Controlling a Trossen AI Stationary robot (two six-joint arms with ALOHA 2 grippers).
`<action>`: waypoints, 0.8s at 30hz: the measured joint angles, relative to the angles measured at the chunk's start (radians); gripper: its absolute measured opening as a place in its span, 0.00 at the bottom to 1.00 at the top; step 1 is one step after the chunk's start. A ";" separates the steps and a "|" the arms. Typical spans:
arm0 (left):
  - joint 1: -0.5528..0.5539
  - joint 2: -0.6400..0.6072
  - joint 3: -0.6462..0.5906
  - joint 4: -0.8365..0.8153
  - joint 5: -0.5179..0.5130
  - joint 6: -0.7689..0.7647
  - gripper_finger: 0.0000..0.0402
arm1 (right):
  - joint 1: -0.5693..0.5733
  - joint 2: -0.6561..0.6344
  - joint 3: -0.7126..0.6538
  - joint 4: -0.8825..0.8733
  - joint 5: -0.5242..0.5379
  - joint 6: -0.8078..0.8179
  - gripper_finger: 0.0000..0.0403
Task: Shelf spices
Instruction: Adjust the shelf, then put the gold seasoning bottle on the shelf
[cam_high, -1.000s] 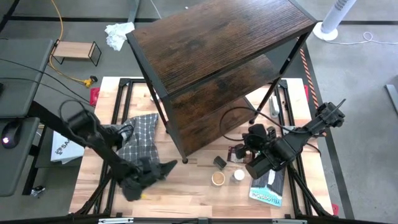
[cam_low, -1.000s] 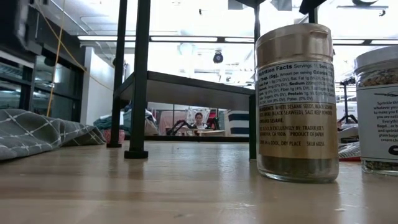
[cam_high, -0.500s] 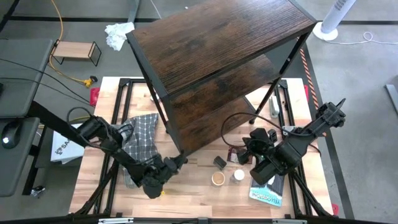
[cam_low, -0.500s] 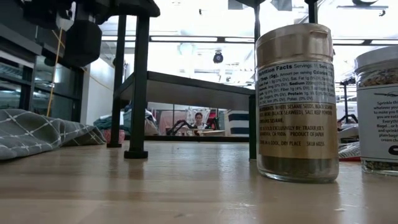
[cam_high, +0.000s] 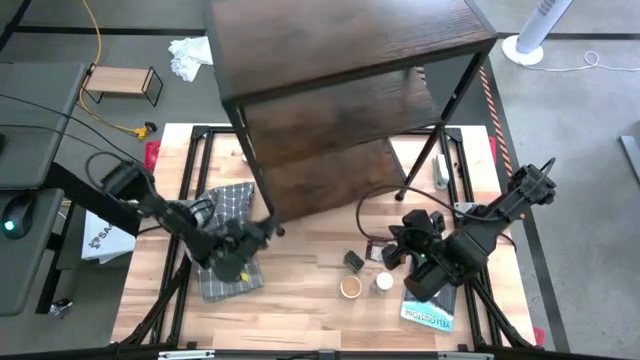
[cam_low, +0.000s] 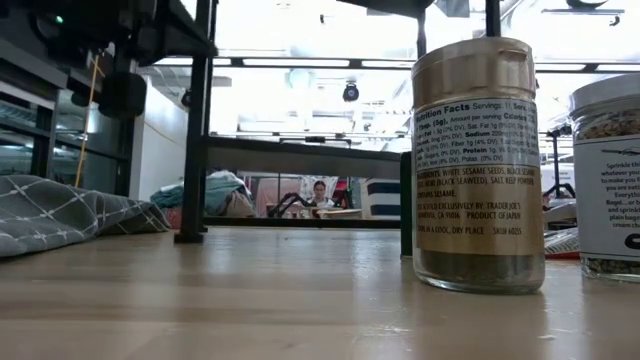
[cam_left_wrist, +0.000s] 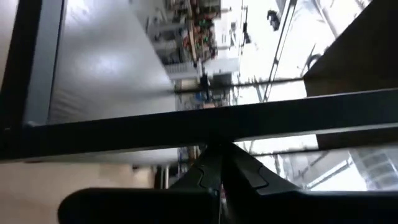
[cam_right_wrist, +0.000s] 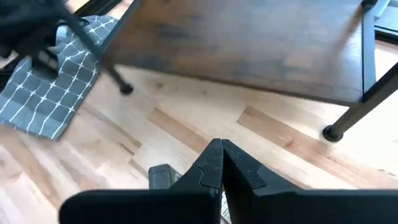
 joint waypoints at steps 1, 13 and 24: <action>0.012 -0.034 -0.024 -0.002 0.000 0.021 0.00 | 0.001 0.000 0.000 0.002 -0.002 0.000 0.00; 0.090 -0.390 -0.200 -0.005 0.007 0.337 0.00 | -0.001 0.000 0.000 0.018 -0.019 0.000 0.00; -0.051 -0.567 -0.206 -0.001 0.530 0.640 0.00 | 0.012 0.000 0.047 0.166 -0.175 -0.339 0.00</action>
